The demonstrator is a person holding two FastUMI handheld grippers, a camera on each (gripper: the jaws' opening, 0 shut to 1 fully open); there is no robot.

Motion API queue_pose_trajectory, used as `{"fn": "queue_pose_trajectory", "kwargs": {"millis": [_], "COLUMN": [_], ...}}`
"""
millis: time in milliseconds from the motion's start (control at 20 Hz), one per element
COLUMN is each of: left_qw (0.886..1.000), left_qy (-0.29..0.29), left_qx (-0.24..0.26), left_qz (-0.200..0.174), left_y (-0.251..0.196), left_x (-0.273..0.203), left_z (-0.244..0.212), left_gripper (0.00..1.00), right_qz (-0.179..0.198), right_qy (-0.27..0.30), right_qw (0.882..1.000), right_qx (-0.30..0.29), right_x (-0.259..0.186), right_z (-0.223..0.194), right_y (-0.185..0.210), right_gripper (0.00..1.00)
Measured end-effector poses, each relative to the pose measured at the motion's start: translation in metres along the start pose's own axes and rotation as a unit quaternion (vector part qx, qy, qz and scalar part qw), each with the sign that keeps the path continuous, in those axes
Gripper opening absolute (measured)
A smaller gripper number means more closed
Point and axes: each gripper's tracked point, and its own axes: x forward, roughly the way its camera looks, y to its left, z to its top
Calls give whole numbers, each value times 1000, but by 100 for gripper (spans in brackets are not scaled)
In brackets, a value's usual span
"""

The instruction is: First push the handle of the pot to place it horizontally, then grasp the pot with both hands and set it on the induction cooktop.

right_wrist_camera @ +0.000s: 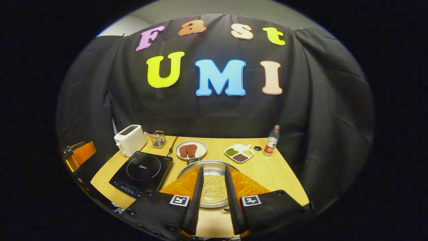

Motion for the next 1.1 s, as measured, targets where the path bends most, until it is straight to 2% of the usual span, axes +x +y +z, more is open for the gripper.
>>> {"fn": "queue_pose_trajectory", "kwargs": {"millis": [100,150,250,350,400,500,550,650,750,800,850,900,950,1050,1100], "left_qw": [1000,1000,1000,1000,1000,1000,1000,1000,999,999,999,999,998,998,997], "left_qy": [-2,-5,-4,-1,-1,3,6,16,27,31,35,37,39,50,53], "left_qx": [-2,-2,-3,-6,-8,-10,-10,-7,-4,-1,1,1,-1,-3,-3], "left_qz": [4,5,8,13,15,18,18,22,27,31,36,39,40,44,47], "left_y": [4,6,9,13,14,14,14,16,15,13,13,10,5,-3,-6], "left_x": [3,4,4,4,3,0,-1,-4,-5,-5,-4,-4,-3,0,1], "left_z": [1,4,3,2,2,-1,-3,-11,-16,-18,-20,-21,-23,-29,-31], "left_gripper": [92,92,92,92,92,92,87,97,87,92,87,87,92,92,92], "right_qz": [15,16,41,63,73,96,104,105,113,119,127,131,135,149,152], "right_qy": [18,29,49,68,76,96,107,121,141,153,168,180,191,222,235], "right_qw": [1000,999,998,995,994,991,989,987,984,981,978,975,972,964,960], "right_qx": [-5,-8,-16,-21,-14,4,9,5,0,2,1,-4,-10,-7,-4], "right_x": [4,7,11,14,13,10,8,10,13,16,18,21,23,23,24], "right_z": [-6,-8,-18,-32,-33,-37,-40,-46,-55,-60,-66,-73,-79,-96,-105], "right_y": [9,11,21,27,31,38,40,37,35,37,36,35,33,31,27], "right_gripper": [28,27,6,9,5,2,2,0,2,2,2,2,2,0,2]}}
